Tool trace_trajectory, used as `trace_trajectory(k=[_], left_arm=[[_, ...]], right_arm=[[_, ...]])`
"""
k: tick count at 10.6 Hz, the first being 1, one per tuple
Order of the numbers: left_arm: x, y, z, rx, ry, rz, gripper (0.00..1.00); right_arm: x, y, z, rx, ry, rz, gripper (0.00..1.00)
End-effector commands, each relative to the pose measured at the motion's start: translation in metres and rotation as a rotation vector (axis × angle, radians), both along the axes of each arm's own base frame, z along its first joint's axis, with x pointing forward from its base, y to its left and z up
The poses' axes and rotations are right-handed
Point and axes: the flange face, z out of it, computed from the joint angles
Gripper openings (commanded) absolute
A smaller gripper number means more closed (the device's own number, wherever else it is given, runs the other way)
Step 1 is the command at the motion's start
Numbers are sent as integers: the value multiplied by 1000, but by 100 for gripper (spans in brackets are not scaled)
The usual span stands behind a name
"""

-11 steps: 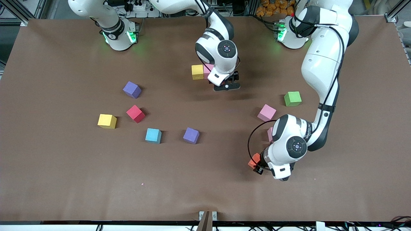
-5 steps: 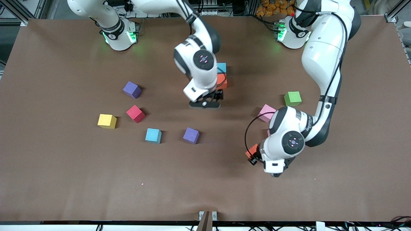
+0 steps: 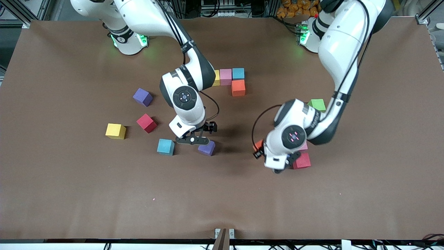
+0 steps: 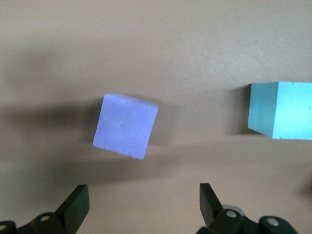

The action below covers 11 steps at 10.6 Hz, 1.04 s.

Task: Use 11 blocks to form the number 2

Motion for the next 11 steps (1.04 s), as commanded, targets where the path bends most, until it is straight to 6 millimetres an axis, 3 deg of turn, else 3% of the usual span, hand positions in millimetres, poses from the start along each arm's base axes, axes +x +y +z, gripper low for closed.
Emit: trace_trajectory(k=[1,3,7,11], left_arm=[[-81,9,-8,21,-30,-64,43],[-123,-5,-26,18,-7,-107,43],[-178,-54,-32,39,-33,-302,44],[-201,-61,-55,28,-70,-371,44]], right_arm=[[20,2,-14,1,-11,-24,100],[27,6,-30,11,-44,-89,100],[35,2,-45,56,-23,-143,100],[39,4,-63,64,-35,-183,100]])
